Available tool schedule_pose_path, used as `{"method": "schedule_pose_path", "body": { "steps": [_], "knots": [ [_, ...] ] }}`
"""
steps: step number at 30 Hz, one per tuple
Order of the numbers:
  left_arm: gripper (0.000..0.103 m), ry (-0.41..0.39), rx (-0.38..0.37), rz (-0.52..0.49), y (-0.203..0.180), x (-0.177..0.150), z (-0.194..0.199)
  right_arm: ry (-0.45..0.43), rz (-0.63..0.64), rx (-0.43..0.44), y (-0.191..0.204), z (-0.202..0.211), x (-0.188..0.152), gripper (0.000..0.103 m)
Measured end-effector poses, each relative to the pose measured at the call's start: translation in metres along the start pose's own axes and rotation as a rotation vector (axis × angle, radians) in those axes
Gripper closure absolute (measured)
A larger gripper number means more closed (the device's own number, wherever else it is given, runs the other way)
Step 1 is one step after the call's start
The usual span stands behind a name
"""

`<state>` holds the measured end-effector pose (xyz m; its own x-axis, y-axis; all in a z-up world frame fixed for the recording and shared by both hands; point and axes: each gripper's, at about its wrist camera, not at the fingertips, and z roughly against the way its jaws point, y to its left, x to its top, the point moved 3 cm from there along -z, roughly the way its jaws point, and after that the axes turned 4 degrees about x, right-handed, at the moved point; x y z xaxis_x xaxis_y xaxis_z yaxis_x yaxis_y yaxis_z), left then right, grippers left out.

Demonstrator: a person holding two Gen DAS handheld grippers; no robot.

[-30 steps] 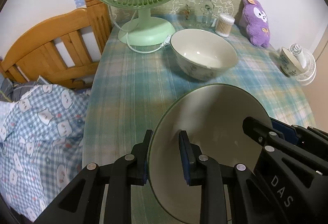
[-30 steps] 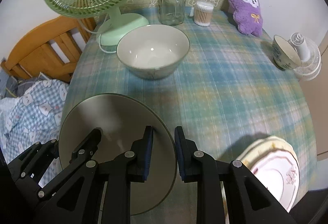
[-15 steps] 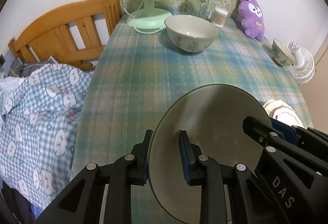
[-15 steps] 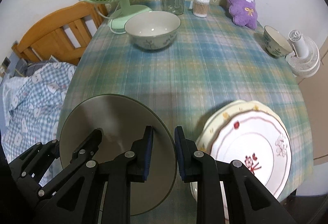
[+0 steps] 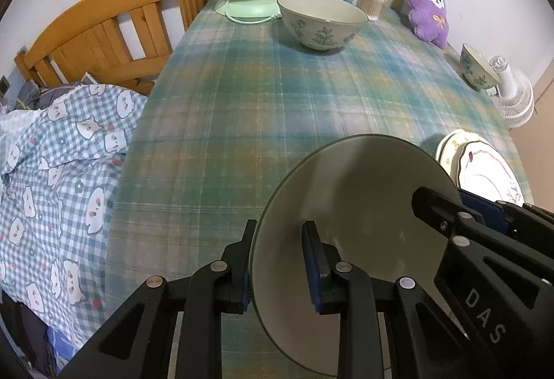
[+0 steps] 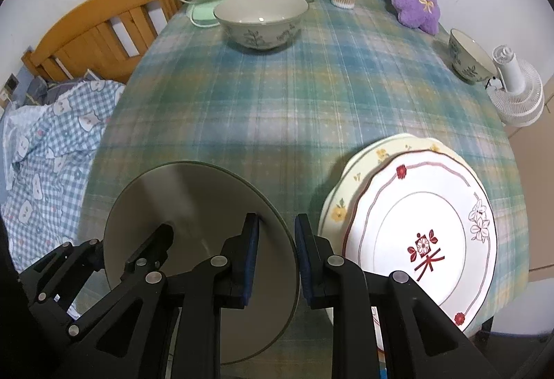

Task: Organize plates and bowls
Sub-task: 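Lift and carry the grey-green bowl toward the plate stack, then lower the bowl onto the table beside the plates and open both grippers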

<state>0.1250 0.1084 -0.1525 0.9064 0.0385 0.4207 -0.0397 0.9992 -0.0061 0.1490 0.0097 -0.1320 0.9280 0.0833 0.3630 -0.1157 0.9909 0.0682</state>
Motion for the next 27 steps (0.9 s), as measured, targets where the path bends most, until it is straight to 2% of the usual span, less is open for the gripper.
{"method": "schedule_pose_path", "body": {
  "steps": [8,12,16,18,19,20,21,24,27],
  "knots": [
    [0.080,-0.013,0.012,0.009,0.000,0.005,-0.006,-0.008,0.018,-0.021,0.002,-0.005,0.004,0.078],
    [0.077,-0.012,0.008,0.016,0.001,0.006,-0.008,-0.007,0.004,-0.001,0.000,-0.005,0.006,0.078],
    [0.068,-0.004,0.017,0.025,0.004,0.009,-0.008,-0.017,0.008,0.010,-0.001,-0.001,0.008,0.076],
    [0.062,-0.010,0.022,0.026,0.005,0.011,-0.005,-0.031,0.014,0.019,0.000,0.005,0.009,0.063],
    [0.054,-0.013,0.022,0.025,0.005,0.011,-0.003,-0.040,0.010,0.027,0.000,0.008,0.009,0.053],
    [0.049,-0.018,0.022,0.025,0.006,0.012,0.000,-0.053,0.006,0.032,0.000,0.012,0.009,0.049],
    [0.043,-0.027,0.023,0.025,0.006,0.012,0.003,-0.068,0.007,0.032,0.000,0.017,0.009,0.048],
    [0.035,-0.053,0.029,0.019,0.005,0.015,0.015,-0.095,0.016,0.030,-0.001,0.029,0.010,0.045],
    [0.029,-0.084,0.035,0.009,0.004,0.016,0.029,-0.122,0.025,0.041,-0.002,0.041,0.011,0.045]
  ]
}}
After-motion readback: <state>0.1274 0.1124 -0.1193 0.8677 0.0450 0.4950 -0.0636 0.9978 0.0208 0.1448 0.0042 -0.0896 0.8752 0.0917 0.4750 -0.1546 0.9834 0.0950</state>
